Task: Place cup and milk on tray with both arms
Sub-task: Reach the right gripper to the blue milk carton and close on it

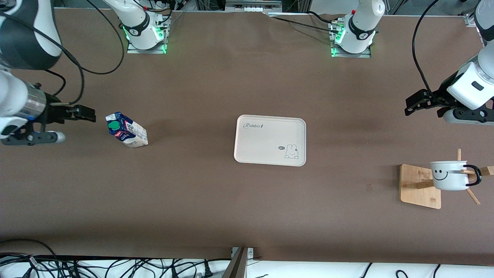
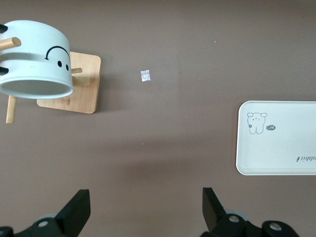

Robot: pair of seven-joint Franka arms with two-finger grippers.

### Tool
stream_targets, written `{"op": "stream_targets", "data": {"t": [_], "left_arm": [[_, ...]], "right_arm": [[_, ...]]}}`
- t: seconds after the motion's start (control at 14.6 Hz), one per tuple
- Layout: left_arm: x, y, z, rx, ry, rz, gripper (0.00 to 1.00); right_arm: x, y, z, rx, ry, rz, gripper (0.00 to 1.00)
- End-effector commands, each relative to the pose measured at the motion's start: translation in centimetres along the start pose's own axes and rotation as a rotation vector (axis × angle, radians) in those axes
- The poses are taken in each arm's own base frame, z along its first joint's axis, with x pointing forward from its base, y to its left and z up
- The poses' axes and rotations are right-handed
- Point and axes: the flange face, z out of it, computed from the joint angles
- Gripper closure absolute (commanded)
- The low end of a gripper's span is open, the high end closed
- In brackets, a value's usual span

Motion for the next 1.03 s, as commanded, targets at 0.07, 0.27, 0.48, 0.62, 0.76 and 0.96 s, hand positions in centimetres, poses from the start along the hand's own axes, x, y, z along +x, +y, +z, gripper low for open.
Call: {"op": "stream_targets", "data": {"t": [0.07, 0.27, 0.48, 0.62, 0.76, 0.96], "left_arm": [[0.3, 0.4, -0.9, 0.022, 0.007, 0.018, 0.0], [0.3, 0.4, -0.9, 0.022, 0.005, 0.018, 0.0], [0.3, 0.0, -0.7, 0.022, 0.002, 0.014, 0.0], [0.3, -0.1, -0.7, 0.022, 0.002, 0.012, 0.0], [0.2, 0.1, -0.8, 0.022, 0.004, 0.015, 0.0], [0.3, 0.1, -0.7, 0.022, 0.002, 0.015, 0.0]], "right_arm": [[2.4, -0.8, 3.6, -0.005, -0.043, -0.034, 0.0], [3.7, -0.7, 7.1, -0.003, -0.099, -0.039, 0.0], [4.6, -0.8, 9.4, 0.002, -0.115, -0.039, 0.0], [4.9, -0.8, 10.9, 0.006, -0.118, -0.041, 0.0], [5.0, -0.9, 12.2, 0.004, -0.096, -0.073, 0.0], [4.8, -0.7, 12.9, 0.007, -0.104, -0.082, 0.0]]}}
